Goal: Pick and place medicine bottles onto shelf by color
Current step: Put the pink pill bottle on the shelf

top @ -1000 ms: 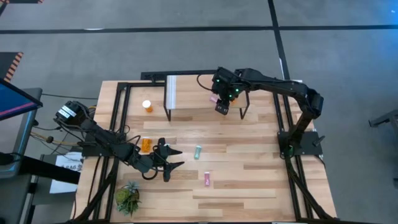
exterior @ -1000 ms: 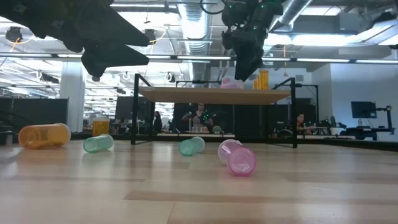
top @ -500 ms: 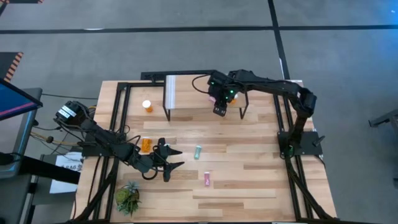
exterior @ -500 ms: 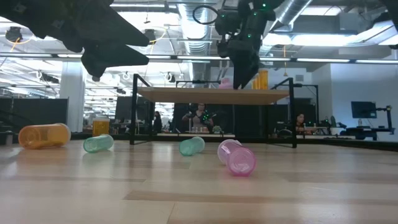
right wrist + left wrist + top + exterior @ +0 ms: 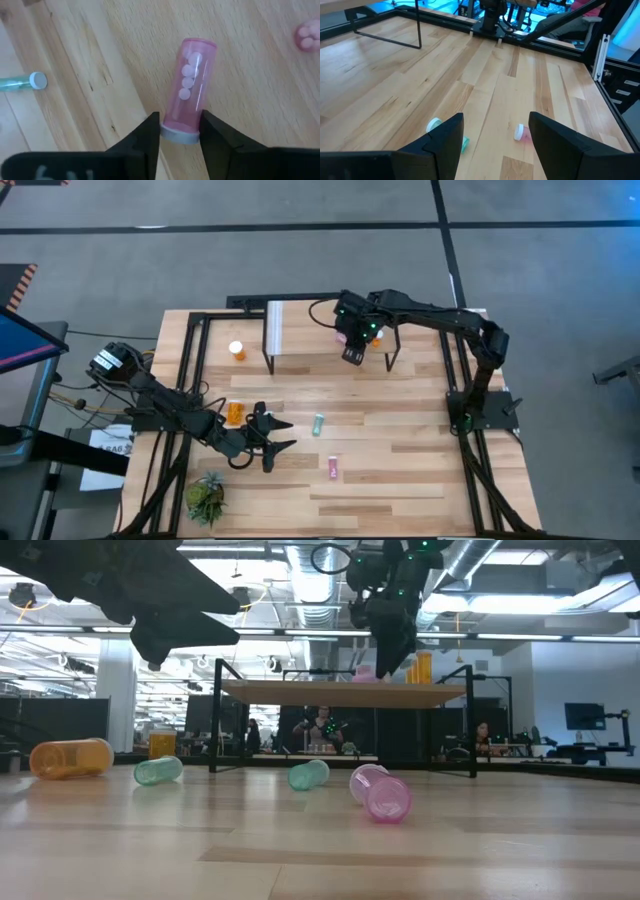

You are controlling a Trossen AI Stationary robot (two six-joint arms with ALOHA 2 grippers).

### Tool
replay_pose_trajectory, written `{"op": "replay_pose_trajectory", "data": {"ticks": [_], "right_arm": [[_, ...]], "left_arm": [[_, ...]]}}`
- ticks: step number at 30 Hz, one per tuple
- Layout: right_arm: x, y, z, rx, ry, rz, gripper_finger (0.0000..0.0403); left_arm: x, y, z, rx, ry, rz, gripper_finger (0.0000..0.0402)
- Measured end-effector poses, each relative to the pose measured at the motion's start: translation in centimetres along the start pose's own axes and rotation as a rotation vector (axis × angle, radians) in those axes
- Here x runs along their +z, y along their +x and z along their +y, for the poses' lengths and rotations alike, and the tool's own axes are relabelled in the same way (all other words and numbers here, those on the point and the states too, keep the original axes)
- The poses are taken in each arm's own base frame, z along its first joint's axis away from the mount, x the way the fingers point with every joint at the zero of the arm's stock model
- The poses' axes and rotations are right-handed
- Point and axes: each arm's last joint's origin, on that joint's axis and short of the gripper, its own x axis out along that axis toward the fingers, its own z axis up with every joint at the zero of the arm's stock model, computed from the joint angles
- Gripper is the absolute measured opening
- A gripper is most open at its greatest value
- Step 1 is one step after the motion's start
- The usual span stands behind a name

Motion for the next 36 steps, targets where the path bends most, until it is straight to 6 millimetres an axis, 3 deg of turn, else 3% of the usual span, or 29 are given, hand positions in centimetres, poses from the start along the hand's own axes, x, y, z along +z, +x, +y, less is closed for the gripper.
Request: {"op": "replay_pose_trajectory", "data": {"ticks": [5,17,26,31,36], "right_arm": [[0.0,-0.1,0.0,0.0,-0.008,0.002,0.0118],[-0.3,-0.2,0.4,0.006,-0.009,0.029,0.0126],[-1.0,-2.7,1.5,0.02,-0.029,-0.01,0.0127],[-1.6,-4.7,3.2,0.044,-0.047,-0.061,0.0126],[-2.2,-6.0,6.1,0.099,-0.091,-0.087,0.0129]], "left_arm": [[0.0,0.0,0.0,0.0,-0.001,0.0,0.0213],[0.0,0.0,0.0,0.003,0.028,-0.004,0.0213],[0.8,0.0,-0.3,-0.006,0.097,-0.076,0.0213],[1.5,0.1,-0.4,0.047,0.262,-0.106,0.0213],[3.5,0.9,-0.6,0.084,0.36,-0.151,0.0213]]}}
